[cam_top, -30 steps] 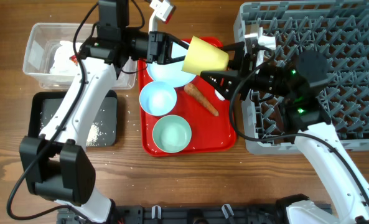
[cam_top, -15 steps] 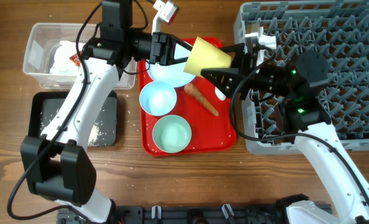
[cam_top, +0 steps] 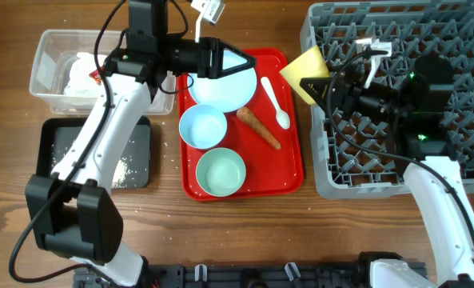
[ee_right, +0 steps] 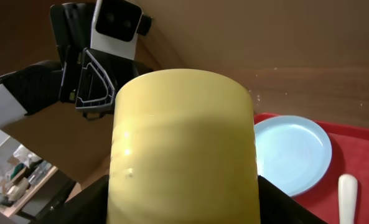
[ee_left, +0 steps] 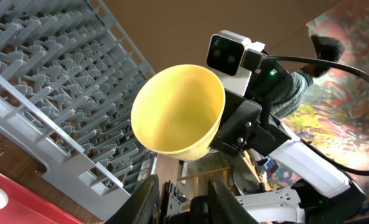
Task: Sort waste into correct bins and load items into the dishwasher rack
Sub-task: 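Place the yellow cup into the dishwasher rack with the right gripper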
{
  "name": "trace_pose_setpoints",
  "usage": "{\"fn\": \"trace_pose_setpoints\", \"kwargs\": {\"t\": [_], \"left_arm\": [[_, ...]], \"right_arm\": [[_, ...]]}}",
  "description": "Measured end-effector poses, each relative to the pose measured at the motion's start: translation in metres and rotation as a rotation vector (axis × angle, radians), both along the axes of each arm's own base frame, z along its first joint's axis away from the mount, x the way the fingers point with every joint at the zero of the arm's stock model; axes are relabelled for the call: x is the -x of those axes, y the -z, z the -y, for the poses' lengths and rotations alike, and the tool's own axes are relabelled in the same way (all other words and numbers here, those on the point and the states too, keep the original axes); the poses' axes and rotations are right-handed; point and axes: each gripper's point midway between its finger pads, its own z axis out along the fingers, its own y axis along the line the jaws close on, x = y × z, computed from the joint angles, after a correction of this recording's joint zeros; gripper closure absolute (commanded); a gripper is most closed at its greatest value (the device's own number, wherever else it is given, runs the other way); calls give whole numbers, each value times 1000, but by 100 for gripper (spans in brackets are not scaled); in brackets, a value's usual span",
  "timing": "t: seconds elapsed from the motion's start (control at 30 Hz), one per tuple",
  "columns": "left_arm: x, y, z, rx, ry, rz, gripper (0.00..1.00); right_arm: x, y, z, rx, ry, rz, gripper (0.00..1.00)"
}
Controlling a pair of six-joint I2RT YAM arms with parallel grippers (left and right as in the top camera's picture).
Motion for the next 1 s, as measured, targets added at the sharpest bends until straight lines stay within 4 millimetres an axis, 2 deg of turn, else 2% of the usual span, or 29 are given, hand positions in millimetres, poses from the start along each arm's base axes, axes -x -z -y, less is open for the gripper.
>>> {"fn": "trace_pose_setpoints", "kwargs": {"t": [0.07, 0.17, 0.23, 0.3, 0.33, 0.43, 0.5, 0.57, 0.63, 0.67, 0.77, 0.87, 0.9, 1.0], "left_arm": [[-1, 1, 0, -6, -9, 0, 75], [-9, 12, -1, -54, -67, -35, 76], [-19, 35, -7, -158, -173, -114, 74], [-29, 59, -17, -273, -282, -171, 70], [-34, 77, -27, -362, -357, -208, 67], [-42, 102, -46, -503, -475, -239, 64], [-46, 116, -60, -592, -546, -249, 63], [-46, 128, -75, -678, -605, -264, 62], [-47, 133, -81, -713, -631, -266, 62], [-47, 136, -85, -737, -647, -267, 62], [-48, 143, -96, -795, -686, -271, 62], [-47, 145, -100, -816, -698, -274, 62], [-47, 145, -100, -818, -700, -273, 62], [-47, 145, -101, -821, -703, -272, 61]], "right_arm": [[-1, 12, 4, 16, 40, -70, 44], [6, 50, 20, 113, 175, -311, 44], [17, 65, 41, 238, 291, -449, 44], [25, 58, 63, 358, 401, -512, 44], [31, 46, 78, 433, 470, -523, 44], [49, 30, 105, 558, 588, -560, 39], [66, 37, 117, 629, 628, -625, 38], [83, 56, 127, 710, 636, -738, 36], [92, 70, 130, 761, 618, -830, 36], [97, 84, 132, 799, 593, -910, 36], [102, 121, 133, 878, 508, -1110, 36], [105, 145, 133, 929, 434, -1225, 36], [104, 151, 133, 940, 417, -1247, 34], [103, 158, 130, 945, 366, -1254, 15]]}}
